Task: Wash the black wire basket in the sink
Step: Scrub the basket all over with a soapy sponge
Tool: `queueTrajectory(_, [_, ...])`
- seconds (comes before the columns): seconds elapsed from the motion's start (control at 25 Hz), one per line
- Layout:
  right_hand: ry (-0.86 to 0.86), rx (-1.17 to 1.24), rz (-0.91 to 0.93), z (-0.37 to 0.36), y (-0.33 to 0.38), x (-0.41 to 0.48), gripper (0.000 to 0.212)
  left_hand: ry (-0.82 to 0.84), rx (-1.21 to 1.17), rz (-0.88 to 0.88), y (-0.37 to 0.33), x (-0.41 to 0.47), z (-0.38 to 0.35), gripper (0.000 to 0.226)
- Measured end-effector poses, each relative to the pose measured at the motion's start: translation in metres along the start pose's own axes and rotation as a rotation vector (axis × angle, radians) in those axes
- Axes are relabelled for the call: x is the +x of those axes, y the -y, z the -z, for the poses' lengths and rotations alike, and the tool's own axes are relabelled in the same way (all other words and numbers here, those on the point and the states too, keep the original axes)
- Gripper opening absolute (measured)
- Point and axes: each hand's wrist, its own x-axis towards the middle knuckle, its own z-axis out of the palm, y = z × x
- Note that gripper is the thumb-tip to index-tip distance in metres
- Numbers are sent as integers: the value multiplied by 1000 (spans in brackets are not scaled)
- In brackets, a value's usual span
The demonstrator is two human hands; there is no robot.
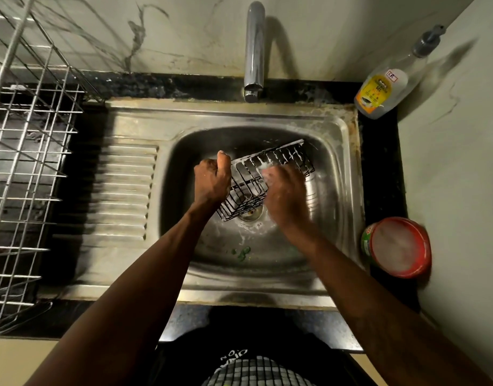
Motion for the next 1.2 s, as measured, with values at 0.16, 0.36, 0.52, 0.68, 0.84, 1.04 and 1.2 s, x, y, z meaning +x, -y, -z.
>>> queueTrajectory(0.16, [-82,67,227,-10,22,-13,26,-11,3,16,2,-1,-1,61])
queueTrajectory(0.36, [-95,-57,-173,13,-55,24,23,16,-25,28,1,0,1,60])
queueTrajectory(0.52, [-95,-117,-436,16,-68,43,39,-4,7,31,-2,-1,1,60])
queueTrajectory(0.68, [-67,-3,-69,3,3,-1,34,-4,7,37,0,2,0,60])
queueTrajectory(0.84, [-77,110,207,-18,49,7,14,0,6,61,10,2,0,56])
queueTrajectory(1.04, [43,-27,52,-16,-2,51,26,-3,48,52,12,-3,4,56])
queueTrajectory(1.2, [10,-117,-244,4,-41,66,28,-9,50,83,30,2,8,63])
